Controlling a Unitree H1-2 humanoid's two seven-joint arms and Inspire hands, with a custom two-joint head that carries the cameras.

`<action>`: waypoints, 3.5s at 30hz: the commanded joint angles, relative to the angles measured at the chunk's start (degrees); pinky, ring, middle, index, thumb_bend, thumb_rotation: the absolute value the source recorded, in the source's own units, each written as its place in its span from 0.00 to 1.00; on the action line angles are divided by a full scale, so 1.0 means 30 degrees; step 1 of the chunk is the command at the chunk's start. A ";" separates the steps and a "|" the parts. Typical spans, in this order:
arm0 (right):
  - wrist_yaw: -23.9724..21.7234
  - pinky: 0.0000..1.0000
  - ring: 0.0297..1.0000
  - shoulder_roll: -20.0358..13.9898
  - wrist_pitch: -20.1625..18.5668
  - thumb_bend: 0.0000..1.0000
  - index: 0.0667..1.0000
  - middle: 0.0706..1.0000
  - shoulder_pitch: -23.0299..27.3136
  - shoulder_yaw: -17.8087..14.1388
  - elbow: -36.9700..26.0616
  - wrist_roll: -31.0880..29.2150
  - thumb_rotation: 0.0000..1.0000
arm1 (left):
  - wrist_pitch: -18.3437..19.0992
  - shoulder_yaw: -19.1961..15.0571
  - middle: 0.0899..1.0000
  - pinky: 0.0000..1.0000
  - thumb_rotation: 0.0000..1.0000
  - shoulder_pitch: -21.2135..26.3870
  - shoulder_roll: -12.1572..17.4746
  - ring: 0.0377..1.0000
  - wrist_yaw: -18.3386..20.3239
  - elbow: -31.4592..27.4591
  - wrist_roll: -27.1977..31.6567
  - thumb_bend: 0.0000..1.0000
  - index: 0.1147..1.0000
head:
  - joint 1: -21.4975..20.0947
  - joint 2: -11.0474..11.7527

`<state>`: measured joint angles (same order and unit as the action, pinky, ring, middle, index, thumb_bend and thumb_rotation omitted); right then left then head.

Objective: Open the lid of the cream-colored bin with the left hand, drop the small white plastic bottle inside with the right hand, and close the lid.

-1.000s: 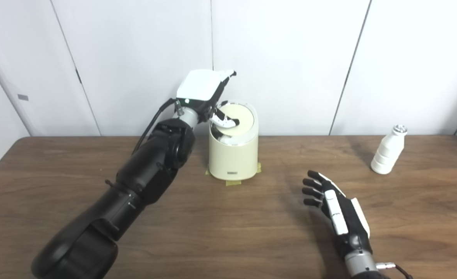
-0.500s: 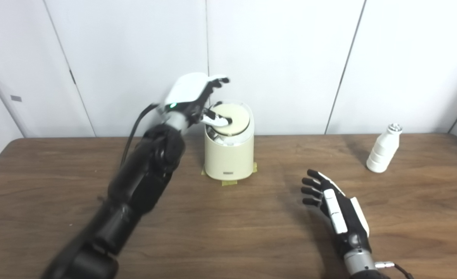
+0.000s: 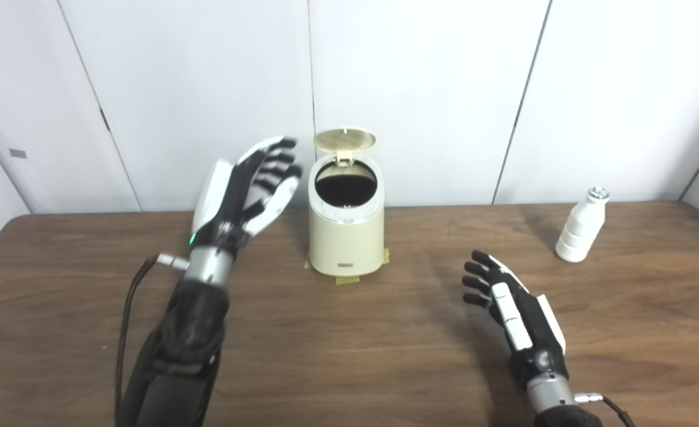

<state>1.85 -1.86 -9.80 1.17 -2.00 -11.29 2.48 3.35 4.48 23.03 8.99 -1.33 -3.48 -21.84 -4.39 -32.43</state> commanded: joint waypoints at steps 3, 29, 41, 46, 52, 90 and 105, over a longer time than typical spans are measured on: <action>0.0562 0.63 0.73 -0.0336 0.0558 0.69 0.81 0.77 0.0749 -0.0132 -0.0739 0.1121 0.46 | -0.0268 -0.0552 0.74 0.62 0.67 -0.0770 0.0280 0.69 0.0173 -0.1779 0.0874 0.35 0.81 | -0.0095 -0.0104; 0.2516 0.72 0.83 -0.2860 -0.1813 0.85 0.89 0.87 0.0786 -0.3528 -0.2228 0.5361 0.25 | 0.5218 -0.1195 0.88 0.86 0.71 -0.4376 0.1279 0.85 0.3089 -0.4315 0.4072 0.38 0.95 | -0.5191 -0.0877; 0.2624 0.75 0.84 -0.3950 -0.4672 0.87 0.94 0.89 0.1678 -0.3314 -0.2340 0.8337 0.30 | 0.5721 -0.1268 0.89 0.89 0.58 -0.3870 0.1849 0.88 0.3657 -0.3943 0.4507 0.41 0.93 | -0.6784 -0.0829; 0.2459 0.73 0.89 -0.4754 -0.5056 0.90 0.98 0.96 0.2926 -0.3318 -0.1665 0.8632 0.22 | 0.5823 -0.1406 0.91 0.89 0.55 -0.3819 0.2020 0.87 0.3819 -0.4054 0.4890 0.39 0.94 | -0.6940 -0.0761; 0.2092 0.77 0.92 -0.6116 -0.5241 0.91 0.99 0.96 0.4376 -0.3103 -0.0187 0.9015 0.15 | 0.5904 -0.1361 0.88 0.88 0.51 -0.3910 0.2261 0.86 0.3875 -0.4393 0.4964 0.37 0.94 | -0.6812 -0.0786; 0.1905 0.69 0.81 -0.9311 -0.3019 0.89 0.88 0.85 0.9784 -0.1247 0.9317 0.7318 0.14 | 0.7187 -0.0762 0.84 0.82 0.40 -0.3454 0.2643 0.82 0.4386 -0.5705 0.4653 0.39 0.90 | -0.5869 -0.0893; 0.2084 0.67 0.77 -0.9160 -0.3019 0.84 0.87 0.81 0.9575 -0.0854 0.9482 0.6905 0.05 | 0.7239 -0.0517 0.82 0.80 0.43 -0.3676 0.2618 0.82 0.4343 -0.5939 0.4312 0.40 0.90 | -0.5858 -0.1016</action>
<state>6.67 -28.23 -21.01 27.48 -4.32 18.61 23.02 25.91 3.26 10.21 16.22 11.87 -19.14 -8.76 -21.88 -35.42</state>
